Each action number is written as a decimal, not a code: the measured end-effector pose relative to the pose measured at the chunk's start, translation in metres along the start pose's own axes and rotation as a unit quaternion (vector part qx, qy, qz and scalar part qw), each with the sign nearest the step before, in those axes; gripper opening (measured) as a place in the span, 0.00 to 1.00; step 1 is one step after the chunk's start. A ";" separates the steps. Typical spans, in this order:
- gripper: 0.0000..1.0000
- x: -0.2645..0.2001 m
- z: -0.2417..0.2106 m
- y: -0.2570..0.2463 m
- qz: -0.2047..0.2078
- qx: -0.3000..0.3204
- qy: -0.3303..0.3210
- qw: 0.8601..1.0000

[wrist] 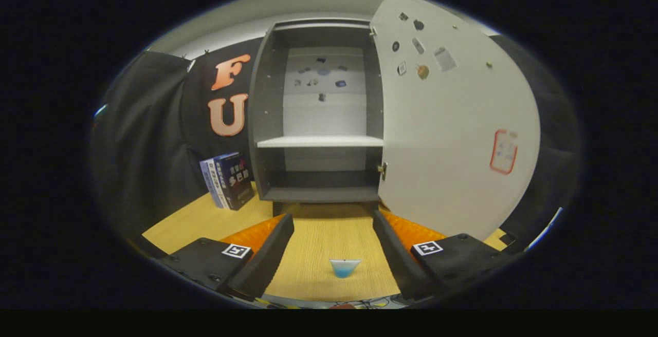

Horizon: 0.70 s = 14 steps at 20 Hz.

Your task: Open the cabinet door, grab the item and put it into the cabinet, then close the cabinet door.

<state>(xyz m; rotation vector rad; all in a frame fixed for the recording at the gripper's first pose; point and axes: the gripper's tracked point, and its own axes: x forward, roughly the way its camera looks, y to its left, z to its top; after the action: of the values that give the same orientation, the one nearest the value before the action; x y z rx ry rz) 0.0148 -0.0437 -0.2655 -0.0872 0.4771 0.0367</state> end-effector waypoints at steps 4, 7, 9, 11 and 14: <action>0.99 0.032 -0.078 -0.017 -0.010 0.004 0.080 0.997; 0.99 0.049 -0.120 -0.018 -0.010 0.008 0.120 0.993; 1.00 0.056 -0.140 -0.017 -0.012 0.014 0.136 0.991; 1.00 0.058 -0.155 -0.020 -0.022 0.019 0.151 0.988; 0.90 0.061 -0.169 -0.022 -0.025 0.044 0.163 0.985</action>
<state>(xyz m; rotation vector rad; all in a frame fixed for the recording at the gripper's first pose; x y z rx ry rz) -0.0072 -0.0802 -0.4410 -0.0181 0.8027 -0.0494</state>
